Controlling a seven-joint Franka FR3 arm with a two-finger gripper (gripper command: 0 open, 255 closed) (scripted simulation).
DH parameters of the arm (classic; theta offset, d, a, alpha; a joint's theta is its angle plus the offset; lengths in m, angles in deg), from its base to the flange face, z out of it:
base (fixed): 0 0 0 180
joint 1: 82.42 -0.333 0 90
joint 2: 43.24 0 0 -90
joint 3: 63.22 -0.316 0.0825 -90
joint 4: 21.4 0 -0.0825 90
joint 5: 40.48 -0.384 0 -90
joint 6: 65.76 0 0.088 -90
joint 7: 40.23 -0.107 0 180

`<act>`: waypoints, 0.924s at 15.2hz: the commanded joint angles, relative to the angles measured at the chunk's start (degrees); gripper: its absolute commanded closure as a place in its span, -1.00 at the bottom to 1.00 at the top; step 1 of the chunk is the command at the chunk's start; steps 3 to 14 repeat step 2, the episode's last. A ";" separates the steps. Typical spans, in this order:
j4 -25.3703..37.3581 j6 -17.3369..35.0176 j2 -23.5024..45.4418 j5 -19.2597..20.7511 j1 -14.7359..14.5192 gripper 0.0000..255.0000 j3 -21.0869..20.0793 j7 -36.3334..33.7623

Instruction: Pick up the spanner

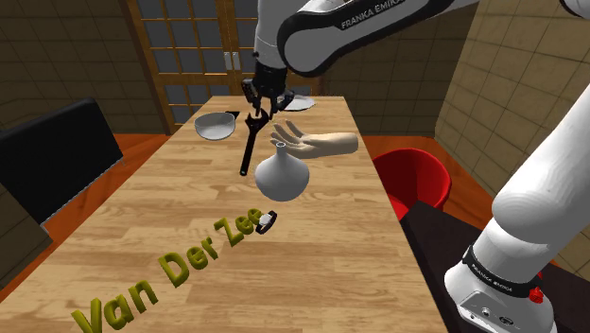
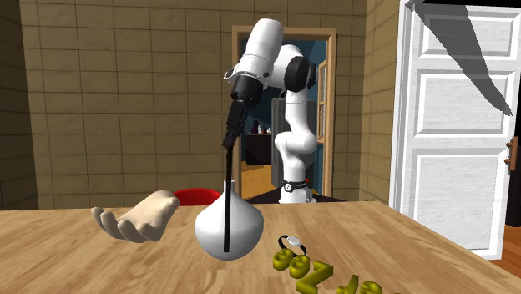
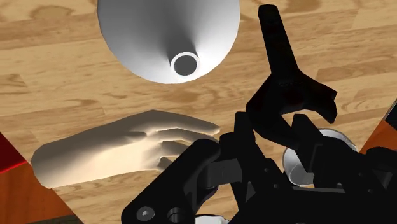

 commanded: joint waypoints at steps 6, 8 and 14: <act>0.87 -0.92 -0.07 -0.25 -0.02 1.00 0.00 0.30; 0.87 -0.92 -0.07 -0.25 -0.02 1.00 0.00 0.30; 0.87 -0.92 -0.07 -0.25 -0.02 1.00 0.00 0.30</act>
